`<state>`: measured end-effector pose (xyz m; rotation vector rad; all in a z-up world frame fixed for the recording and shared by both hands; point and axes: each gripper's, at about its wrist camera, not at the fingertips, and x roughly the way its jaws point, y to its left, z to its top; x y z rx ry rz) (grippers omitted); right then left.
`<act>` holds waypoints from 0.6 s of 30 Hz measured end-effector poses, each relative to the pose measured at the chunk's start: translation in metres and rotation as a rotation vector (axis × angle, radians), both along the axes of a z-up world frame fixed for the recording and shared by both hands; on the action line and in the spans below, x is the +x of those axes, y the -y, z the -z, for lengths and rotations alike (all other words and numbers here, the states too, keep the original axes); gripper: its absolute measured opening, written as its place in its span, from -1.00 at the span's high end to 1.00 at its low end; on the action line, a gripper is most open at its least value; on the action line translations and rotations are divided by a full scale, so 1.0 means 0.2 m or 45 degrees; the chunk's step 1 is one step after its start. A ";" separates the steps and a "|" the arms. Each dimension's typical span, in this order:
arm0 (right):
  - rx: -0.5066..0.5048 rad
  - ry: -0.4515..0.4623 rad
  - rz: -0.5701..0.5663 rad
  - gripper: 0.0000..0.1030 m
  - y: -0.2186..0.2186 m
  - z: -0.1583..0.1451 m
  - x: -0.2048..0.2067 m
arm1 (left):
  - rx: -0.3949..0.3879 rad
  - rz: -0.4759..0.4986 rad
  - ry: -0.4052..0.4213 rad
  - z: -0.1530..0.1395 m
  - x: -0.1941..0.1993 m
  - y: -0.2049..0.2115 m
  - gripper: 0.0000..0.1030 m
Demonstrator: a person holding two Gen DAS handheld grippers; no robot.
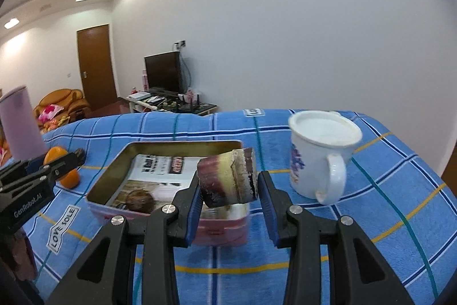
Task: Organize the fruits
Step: 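Carry the orange and the wrapped roll over the pink tin with both tools, then open the left tool to drop the orange while the right tool drops the roll into the tin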
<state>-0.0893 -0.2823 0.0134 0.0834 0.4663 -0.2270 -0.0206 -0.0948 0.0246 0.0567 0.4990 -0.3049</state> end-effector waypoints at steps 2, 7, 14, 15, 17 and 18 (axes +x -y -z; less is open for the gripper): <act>0.036 -0.026 -0.009 0.23 0.03 0.01 0.03 | 0.012 0.009 0.001 0.00 0.03 0.04 0.26; 0.030 -0.134 -0.042 0.22 0.01 0.05 0.18 | 0.021 0.018 -0.049 0.03 0.15 0.15 0.26; -0.020 -0.201 -0.110 0.22 -0.06 0.09 0.42 | 0.083 -0.021 -0.071 0.05 0.31 0.24 0.26; 0.003 -0.207 -0.116 0.22 -0.06 0.10 0.43 | 0.087 -0.023 -0.079 0.06 0.32 0.25 0.26; 0.038 -0.241 -0.124 0.22 -0.05 0.14 0.45 | 0.104 -0.021 -0.095 0.08 0.35 0.26 0.26; 0.053 -0.264 -0.130 0.22 -0.04 0.16 0.47 | 0.110 -0.019 -0.097 0.09 0.36 0.27 0.26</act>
